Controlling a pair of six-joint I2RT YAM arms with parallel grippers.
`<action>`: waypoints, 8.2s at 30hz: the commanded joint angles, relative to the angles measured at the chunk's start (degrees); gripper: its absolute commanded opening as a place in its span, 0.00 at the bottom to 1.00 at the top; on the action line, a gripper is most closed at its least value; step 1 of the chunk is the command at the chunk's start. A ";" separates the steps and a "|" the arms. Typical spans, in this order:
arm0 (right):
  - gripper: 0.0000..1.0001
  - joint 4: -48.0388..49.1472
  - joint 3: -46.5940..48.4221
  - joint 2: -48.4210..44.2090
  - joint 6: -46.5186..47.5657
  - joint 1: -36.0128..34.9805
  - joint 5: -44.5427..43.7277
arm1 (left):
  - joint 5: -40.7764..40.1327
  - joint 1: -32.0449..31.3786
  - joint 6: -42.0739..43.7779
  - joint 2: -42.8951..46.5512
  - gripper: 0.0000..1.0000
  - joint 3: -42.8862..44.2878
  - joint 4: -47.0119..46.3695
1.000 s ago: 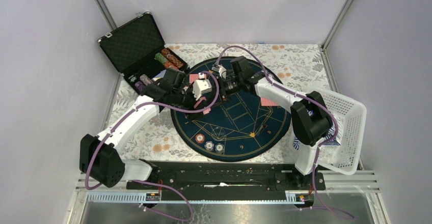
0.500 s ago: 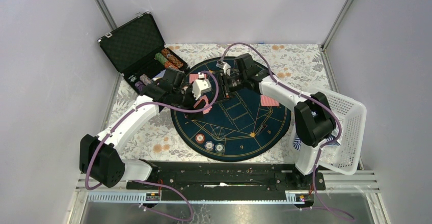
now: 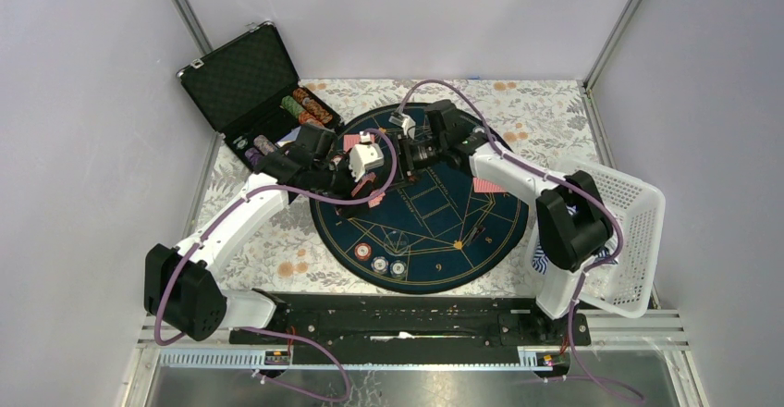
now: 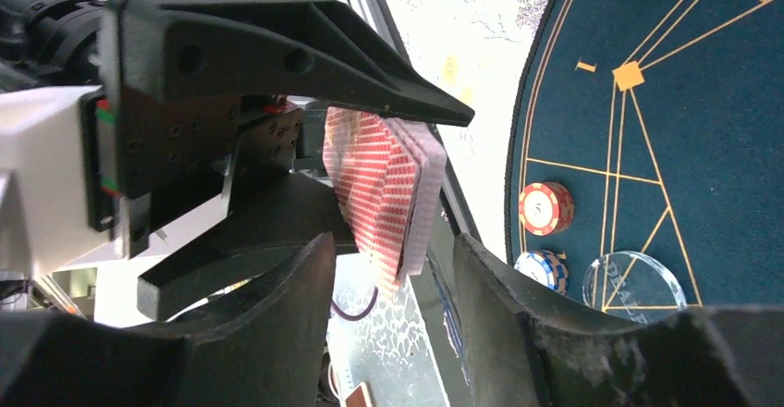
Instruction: Distribute texas hold em gaming equipment
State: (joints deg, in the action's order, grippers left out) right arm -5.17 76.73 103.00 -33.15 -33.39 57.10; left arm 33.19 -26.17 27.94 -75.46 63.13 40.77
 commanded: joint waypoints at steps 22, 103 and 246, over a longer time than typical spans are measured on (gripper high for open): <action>0.23 -0.28 -0.29 0.16 -0.84 2.72 2.31 | 1.58 0.16 -0.35 2.24 0.00 1.29 -2.83; 0.00 -39.35 -9.69 -9.85 48.27 13.17 3.36 | 1.60 0.56 -0.33 2.25 0.00 0.93 -2.85; 0.37 9.20 -1.51 0.84 -5.97 -0.68 1.98 | 1.81 0.69 -1.13 2.25 0.00 -0.04 -4.32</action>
State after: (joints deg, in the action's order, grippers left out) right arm 5.26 72.18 104.05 -40.34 -33.69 58.17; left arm 32.99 -25.80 27.07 -75.20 62.46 39.29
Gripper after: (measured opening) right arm 0.402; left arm 0.685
